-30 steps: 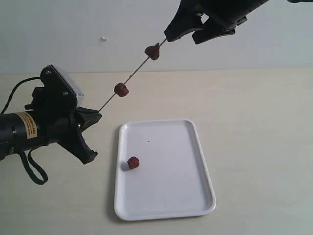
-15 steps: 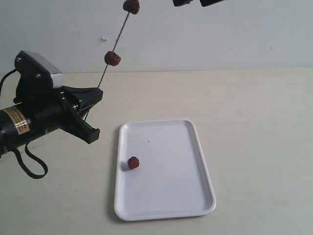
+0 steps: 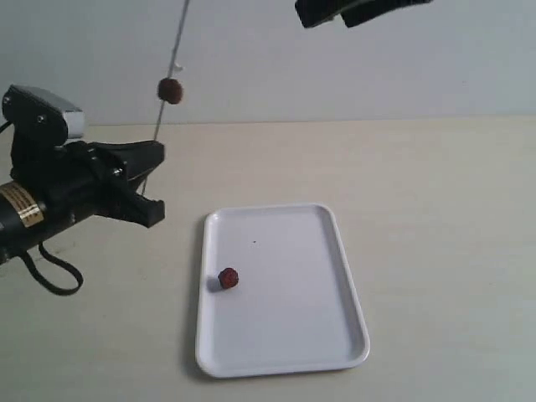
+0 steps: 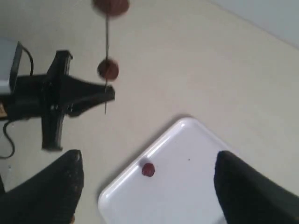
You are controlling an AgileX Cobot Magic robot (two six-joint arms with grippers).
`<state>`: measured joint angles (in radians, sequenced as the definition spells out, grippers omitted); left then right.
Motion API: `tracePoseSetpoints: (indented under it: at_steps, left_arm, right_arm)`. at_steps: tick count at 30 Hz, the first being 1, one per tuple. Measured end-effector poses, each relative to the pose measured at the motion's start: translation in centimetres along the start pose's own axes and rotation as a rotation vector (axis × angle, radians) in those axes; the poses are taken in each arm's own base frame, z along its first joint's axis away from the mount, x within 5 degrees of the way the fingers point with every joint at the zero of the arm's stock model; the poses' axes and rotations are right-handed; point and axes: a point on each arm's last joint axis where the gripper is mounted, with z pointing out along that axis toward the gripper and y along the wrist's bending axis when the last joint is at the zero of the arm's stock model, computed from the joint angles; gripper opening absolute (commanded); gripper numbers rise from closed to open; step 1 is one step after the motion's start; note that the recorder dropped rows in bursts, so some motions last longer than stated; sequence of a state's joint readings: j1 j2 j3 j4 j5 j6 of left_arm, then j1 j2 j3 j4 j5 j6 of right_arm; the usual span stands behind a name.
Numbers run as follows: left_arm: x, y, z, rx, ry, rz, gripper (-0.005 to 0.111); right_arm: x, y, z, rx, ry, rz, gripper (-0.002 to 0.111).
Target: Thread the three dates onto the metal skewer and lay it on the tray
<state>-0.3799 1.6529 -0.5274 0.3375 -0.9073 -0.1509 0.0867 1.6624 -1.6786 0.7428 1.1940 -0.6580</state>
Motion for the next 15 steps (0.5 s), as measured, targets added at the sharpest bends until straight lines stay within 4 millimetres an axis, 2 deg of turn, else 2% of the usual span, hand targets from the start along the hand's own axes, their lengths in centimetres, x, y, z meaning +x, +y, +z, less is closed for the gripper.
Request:
tracePoseSetpoints:
  at_steps: [4, 9, 11, 12, 15]
  left_arm:
    - [0.9, 2.6, -0.7, -0.203, 0.105, -0.133, 0.0]
    - [-0.1, 4.3, -2.2, -0.299, 0.144, -0.17, 0.0]
    - [-0.7, 4.7, -2.9, -0.319, 0.154, -0.161, 0.0]
    - [-1.1, 4.9, -3.4, -0.332, 0.173, -0.147, 0.0]
    - [-1.8, 4.8, -4.2, -0.339, 0.203, -0.111, 0.0]
  right_arm:
    - [2.0, 0.1, 2.6, -0.017, 0.104, 0.023, 0.073]
    - [4.7, 0.9, 7.6, 0.031, 0.234, -0.07, 0.073]
    - [5.6, 1.6, 9.7, 0.013, 0.29, -0.144, 0.072]
    - [6.4, 2.5, 11.8, -0.028, 0.345, -0.24, 0.071]
    - [8.0, 3.7, 16.3, -0.103, 0.435, -0.502, 0.07]
